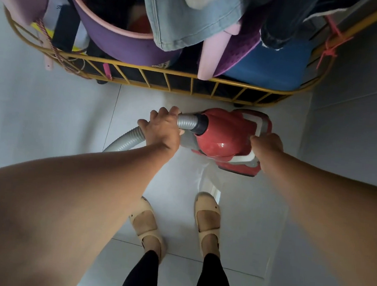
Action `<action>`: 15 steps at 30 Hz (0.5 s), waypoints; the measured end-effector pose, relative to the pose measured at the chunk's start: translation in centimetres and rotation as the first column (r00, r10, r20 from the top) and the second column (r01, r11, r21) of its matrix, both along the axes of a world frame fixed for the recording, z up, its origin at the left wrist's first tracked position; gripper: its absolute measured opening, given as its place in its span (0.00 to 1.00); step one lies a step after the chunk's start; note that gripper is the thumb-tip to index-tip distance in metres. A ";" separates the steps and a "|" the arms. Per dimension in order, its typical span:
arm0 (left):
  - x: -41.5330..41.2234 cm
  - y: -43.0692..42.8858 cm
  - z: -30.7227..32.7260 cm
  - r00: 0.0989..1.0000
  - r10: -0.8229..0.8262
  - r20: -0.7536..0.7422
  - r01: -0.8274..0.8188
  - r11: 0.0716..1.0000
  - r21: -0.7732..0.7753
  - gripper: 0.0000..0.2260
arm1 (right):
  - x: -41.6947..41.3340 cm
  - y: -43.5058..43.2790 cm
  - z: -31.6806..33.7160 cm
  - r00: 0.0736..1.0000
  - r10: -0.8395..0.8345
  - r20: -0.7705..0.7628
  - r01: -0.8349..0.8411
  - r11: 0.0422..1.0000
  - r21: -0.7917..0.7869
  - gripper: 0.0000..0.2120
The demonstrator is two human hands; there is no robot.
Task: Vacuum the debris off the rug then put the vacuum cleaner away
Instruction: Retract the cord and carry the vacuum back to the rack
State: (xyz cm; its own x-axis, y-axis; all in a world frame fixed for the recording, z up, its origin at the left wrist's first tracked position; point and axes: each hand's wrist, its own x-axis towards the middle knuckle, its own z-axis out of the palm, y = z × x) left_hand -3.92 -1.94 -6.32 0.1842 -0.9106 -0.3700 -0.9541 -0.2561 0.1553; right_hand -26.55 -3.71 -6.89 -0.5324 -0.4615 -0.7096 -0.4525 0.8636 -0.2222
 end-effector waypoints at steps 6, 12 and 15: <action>0.0 0.2 1.1 0.996 0.079 0.032 -0.080 0.996 0.049 0.18 | 2.9 2.3 2.7 0.964 0.168 -0.204 -0.183 0.981 -0.057 0.25; 4.1 1.7 1.5 0.984 0.170 0.052 -0.176 0.973 0.149 0.16 | 7.8 5.5 3.8 0.928 0.363 -0.084 -0.371 0.922 -0.114 0.20; 7.0 3.9 1.6 0.974 0.221 0.058 -0.228 0.952 0.203 0.15 | 10.8 7.4 4.0 0.908 0.402 0.116 -0.391 0.914 -0.105 0.16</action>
State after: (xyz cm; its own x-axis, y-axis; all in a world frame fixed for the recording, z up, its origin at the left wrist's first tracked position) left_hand 3.06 1.94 -4.73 0.3909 -0.7483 -0.5359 -0.8721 -0.4873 0.0444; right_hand -15.79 3.66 -2.90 -0.1974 -0.6716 -0.7141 -0.7160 0.5964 -0.3629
